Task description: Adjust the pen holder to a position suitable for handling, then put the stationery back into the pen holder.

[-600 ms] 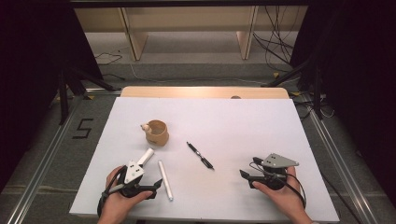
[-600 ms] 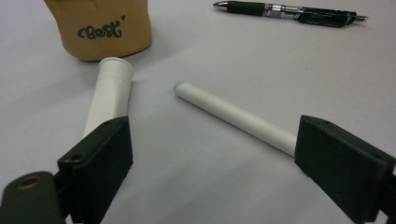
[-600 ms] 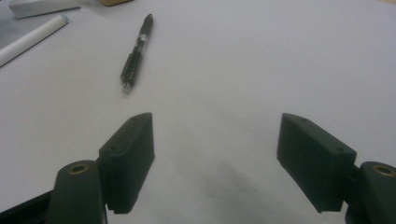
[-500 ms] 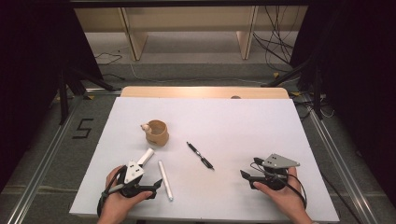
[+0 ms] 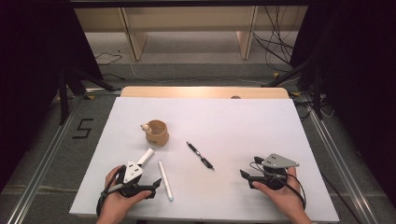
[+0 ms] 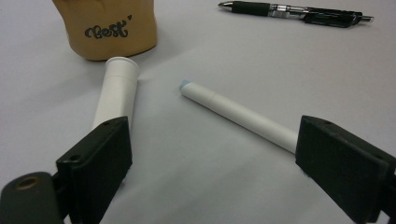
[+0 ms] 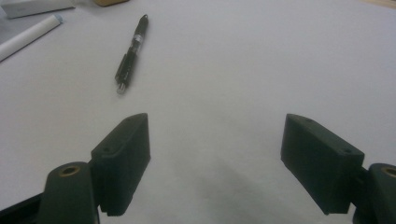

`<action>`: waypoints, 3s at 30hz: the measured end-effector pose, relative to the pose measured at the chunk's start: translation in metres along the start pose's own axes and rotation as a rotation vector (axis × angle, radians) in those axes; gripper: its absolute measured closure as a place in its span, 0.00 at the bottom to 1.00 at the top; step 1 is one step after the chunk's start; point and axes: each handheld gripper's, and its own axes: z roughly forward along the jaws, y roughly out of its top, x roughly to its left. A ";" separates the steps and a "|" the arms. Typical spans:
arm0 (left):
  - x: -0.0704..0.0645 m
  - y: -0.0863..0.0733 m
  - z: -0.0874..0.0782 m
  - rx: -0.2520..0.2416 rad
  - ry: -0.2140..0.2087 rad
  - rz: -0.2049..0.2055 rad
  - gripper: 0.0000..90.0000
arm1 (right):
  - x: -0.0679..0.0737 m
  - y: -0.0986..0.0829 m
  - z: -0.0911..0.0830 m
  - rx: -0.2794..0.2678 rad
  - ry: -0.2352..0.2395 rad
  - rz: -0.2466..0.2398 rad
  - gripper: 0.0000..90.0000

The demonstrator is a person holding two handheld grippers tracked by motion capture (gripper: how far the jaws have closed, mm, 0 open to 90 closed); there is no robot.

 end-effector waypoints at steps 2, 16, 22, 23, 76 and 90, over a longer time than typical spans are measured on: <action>0.001 0.000 0.000 0.000 0.002 -0.001 0.12 | 0.000 0.000 0.000 0.000 0.002 0.000 0.27; 0.003 0.002 0.001 0.003 0.034 -0.031 0.17 | -0.001 -0.001 -0.003 -0.012 -0.003 0.002 0.27; 0.005 0.002 0.003 0.000 0.036 -0.047 0.18 | -0.002 -0.001 -0.003 -0.016 -0.010 0.006 0.27; 0.006 0.002 0.003 0.000 0.036 -0.050 0.18 | -0.002 -0.001 -0.003 -0.016 -0.010 0.008 0.27; 0.060 0.042 0.034 0.310 0.045 -0.033 0.65 | 0.003 -0.002 0.000 -0.011 0.002 -0.007 0.28; 0.061 0.044 0.042 0.375 0.033 -0.029 0.70 | 0.003 -0.002 0.000 -0.011 0.001 -0.010 0.28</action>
